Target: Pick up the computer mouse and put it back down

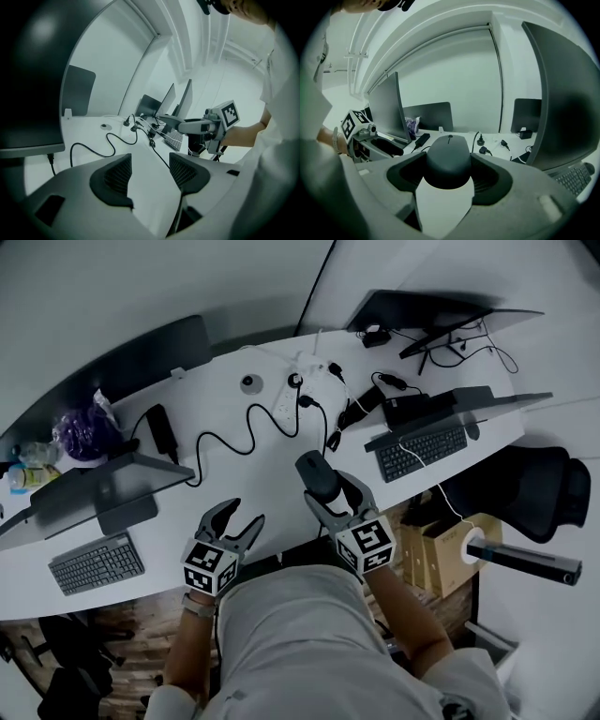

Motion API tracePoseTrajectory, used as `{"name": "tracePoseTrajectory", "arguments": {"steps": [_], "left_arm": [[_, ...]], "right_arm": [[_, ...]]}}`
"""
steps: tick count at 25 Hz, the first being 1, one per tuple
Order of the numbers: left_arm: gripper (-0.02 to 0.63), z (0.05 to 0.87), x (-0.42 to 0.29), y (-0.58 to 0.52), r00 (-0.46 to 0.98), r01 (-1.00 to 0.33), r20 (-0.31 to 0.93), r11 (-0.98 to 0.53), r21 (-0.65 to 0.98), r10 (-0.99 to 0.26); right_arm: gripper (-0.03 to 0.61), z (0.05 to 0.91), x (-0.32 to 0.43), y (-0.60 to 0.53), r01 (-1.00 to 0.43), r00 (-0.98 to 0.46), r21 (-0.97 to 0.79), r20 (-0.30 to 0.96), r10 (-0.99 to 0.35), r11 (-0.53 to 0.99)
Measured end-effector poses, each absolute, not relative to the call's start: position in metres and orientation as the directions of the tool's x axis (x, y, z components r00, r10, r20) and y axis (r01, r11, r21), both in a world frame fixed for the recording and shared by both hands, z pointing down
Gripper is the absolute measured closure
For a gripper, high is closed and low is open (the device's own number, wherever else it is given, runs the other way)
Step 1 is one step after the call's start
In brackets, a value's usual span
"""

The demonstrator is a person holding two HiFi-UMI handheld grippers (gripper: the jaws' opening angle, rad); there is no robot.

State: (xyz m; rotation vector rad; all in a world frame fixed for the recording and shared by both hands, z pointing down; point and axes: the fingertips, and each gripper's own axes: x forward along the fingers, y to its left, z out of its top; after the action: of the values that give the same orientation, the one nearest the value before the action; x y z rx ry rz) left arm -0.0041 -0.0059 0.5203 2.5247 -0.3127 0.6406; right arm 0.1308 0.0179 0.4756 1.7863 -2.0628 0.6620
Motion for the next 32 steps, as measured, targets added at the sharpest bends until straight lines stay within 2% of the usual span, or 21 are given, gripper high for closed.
{"name": "tracePoseTrajectory", "arguments": {"steps": [18,32], "left_arm": [[0.364,0.529,-0.009,-0.011,0.799,-0.502,0.558,-0.758,0.417,-0.222],[0.364,0.541,-0.016,-0.016,0.745,-0.595,0.606,-0.689,0.415,-0.279]], "right_arm": [[0.287,0.566,0.120,-0.031,-0.945,-0.321,-0.172,0.644,-0.694,0.277],[0.287,0.630,0.123,-0.055,-0.932,-0.339,-0.168,0.715,-0.612,0.321]]}}
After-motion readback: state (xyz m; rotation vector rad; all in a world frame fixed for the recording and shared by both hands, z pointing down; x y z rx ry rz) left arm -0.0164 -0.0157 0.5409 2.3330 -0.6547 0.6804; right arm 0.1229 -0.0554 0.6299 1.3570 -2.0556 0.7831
